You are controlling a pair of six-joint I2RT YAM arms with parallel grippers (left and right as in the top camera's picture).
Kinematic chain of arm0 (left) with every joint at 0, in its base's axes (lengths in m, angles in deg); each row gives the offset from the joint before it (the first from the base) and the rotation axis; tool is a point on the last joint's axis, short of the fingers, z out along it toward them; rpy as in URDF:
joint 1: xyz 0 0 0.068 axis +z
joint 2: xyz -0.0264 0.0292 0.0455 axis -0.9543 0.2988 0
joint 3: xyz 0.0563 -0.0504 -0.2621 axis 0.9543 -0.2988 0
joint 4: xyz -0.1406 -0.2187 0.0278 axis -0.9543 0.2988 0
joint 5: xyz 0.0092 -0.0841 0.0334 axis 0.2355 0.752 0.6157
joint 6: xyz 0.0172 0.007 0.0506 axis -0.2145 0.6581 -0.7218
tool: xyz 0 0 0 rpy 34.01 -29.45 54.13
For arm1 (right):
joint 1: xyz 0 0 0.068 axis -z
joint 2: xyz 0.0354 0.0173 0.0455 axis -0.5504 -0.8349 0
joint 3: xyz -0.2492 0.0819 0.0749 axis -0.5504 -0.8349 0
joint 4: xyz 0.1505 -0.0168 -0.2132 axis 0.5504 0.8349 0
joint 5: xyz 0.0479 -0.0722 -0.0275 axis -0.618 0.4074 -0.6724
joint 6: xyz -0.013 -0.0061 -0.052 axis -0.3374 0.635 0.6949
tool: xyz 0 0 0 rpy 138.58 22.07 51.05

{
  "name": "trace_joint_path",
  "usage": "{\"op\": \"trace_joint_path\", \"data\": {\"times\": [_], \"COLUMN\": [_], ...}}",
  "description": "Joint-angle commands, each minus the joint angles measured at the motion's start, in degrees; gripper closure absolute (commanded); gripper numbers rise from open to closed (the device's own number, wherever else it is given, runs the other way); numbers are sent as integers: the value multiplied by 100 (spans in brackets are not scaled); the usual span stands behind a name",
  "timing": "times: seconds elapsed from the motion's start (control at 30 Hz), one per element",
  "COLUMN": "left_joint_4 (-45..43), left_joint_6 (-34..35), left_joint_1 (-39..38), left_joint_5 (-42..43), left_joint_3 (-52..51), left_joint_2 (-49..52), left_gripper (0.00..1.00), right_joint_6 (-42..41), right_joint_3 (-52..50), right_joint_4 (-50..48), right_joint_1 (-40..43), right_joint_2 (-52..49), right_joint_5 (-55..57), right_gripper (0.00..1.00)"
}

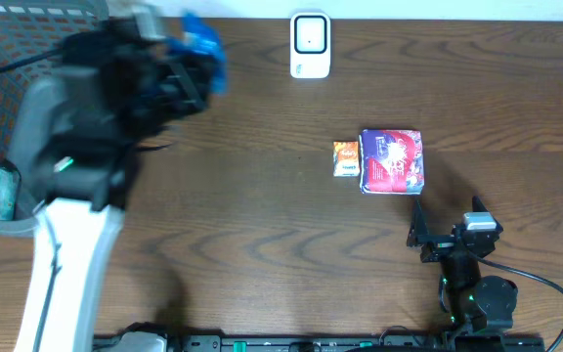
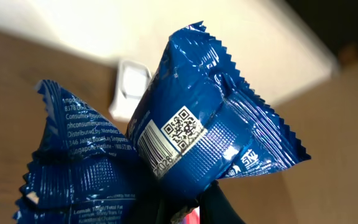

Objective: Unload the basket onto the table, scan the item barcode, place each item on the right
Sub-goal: 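Carry the blue packs past the scanner and drop them beside the orange pack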

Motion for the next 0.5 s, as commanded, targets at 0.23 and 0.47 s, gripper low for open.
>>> {"op": "trace_joint_path", "data": {"times": [0.23, 0.47], "left_joint_4": [-66, 63], "left_joint_6": [70, 118], "left_joint_1": [-1425, -1707], "left_joint_5": [74, -76], "left_joint_3": [96, 96], "left_joint_2": [1908, 3073], "left_gripper": [92, 89], "right_joint_6": [44, 44], "right_joint_3": [-11, -11], "right_joint_4": [17, 17], "right_joint_1": [52, 52], "right_joint_2": [31, 31], "right_joint_5": [31, 31], "right_gripper": [1, 1]}}
